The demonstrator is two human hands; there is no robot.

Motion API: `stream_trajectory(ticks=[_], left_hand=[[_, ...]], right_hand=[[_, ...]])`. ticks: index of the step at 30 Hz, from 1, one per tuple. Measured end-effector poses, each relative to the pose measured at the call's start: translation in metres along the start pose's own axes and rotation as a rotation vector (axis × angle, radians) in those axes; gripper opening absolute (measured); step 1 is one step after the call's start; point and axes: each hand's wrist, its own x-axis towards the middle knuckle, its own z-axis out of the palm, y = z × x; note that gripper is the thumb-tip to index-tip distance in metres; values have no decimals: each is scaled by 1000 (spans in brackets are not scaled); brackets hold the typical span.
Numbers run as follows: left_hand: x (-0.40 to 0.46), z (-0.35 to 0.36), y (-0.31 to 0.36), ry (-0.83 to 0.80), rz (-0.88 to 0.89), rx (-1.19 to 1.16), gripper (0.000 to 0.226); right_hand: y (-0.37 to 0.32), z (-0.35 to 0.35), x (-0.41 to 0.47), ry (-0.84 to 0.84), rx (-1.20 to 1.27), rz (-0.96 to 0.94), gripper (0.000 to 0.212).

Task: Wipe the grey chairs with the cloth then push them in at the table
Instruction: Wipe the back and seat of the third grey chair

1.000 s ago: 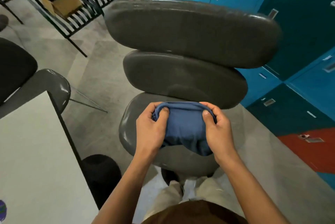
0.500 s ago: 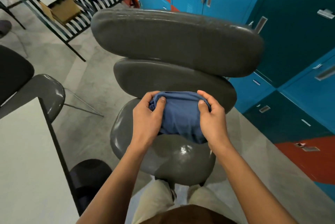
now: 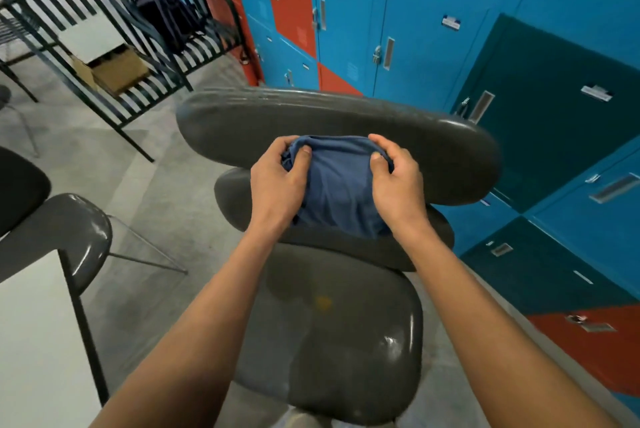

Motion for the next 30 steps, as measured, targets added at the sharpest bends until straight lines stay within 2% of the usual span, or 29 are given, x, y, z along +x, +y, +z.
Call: stream_trajectory(ticks=[4,10,14,17,19,21,24,27,30], left_hand=[[55,2,1,-10,43,88,20],[123,13,0,67,81,198,24],[153,28,-13,55,112,319,32],[157,42,-19,39,251,436,46],[151,54,-22,89,375,576,52],[140,69,-22,130,502,690,51],[123,93,-25,69,658,772,42],[122,97,-40,26,697,856,46],[134,88,-51,63,740,892,47]], right_hand=[[-22,6,45,-9,-93,-75,35],[-45,21,113,-73,-305,-138,34],[-46,30,136,-32,-509,-167,33],[-43,36,142,32,-661,-237,32],[-41,38,148,36,-745,-279,33],[-36,37,155,20,-746,-246,34],[-26,29,162,-40,-594,-128,35],[-16,21,166,-70,-579,-141,37],[-7,16,172,-45,-537,-157,38]])
